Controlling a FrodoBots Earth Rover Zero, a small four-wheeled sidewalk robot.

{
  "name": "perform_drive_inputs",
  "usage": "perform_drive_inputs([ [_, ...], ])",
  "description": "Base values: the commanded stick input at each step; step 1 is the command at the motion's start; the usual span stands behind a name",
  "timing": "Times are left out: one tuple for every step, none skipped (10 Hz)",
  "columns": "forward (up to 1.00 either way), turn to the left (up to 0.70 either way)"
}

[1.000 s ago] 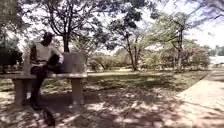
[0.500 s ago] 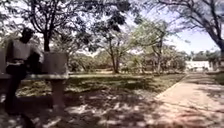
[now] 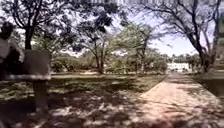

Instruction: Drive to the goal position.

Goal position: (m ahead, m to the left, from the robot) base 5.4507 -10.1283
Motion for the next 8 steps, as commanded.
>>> perform_drive_inputs([
  [0.00, -0.50],
  [0.00, -0.50],
  [0.00, -0.50],
  [0.00, -0.50],
  [0.00, -0.50],
  [0.00, -0.50],
  [0.00, -0.50],
  [0.00, -0.50],
])
